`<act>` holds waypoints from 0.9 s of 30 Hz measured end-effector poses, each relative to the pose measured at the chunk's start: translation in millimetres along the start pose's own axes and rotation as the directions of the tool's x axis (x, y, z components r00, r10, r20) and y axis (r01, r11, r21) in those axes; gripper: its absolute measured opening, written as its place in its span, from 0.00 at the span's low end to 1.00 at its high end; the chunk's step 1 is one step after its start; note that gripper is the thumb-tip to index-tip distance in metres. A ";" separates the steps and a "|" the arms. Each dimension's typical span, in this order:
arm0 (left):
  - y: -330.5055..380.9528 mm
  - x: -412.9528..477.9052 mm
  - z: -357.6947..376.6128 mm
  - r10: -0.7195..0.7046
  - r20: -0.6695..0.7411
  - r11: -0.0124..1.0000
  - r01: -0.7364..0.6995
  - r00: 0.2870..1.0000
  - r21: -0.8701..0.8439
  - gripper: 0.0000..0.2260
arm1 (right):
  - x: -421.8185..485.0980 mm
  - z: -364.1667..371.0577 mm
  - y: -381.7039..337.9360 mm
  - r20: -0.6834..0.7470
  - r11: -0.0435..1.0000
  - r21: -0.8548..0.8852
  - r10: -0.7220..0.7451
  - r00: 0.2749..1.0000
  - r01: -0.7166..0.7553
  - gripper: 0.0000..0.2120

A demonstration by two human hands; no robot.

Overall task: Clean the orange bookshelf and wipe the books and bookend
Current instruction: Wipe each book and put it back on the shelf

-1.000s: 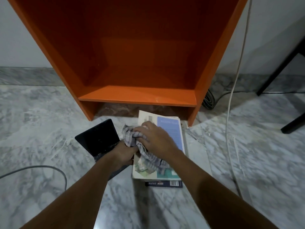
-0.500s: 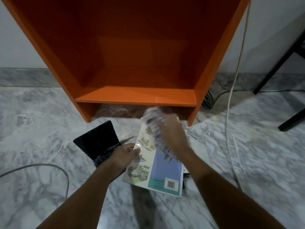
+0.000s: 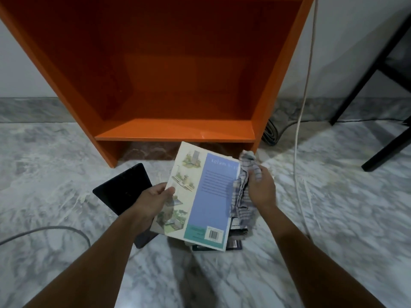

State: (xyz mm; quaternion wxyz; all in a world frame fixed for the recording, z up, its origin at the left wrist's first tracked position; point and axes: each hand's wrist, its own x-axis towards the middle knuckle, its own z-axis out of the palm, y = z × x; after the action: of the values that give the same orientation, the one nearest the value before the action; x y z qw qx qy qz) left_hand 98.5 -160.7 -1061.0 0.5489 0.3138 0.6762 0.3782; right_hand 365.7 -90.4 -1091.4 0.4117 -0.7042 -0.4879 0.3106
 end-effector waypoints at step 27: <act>135.3 -78.9 33.8 0.156 0.116 0.976 -0.136 0.981 -0.169 0.31 | -103.9 31.6 -97.4 0.106 0.659 -0.027 -0.746 0.657 0.752 0.16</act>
State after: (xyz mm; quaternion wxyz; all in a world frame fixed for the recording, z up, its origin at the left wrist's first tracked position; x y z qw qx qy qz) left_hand 148.6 -151.3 -909.1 0.5854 0.3412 0.5820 0.4497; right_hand 262.8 -161.7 -1016.4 0.4574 -0.4407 -0.7620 0.1263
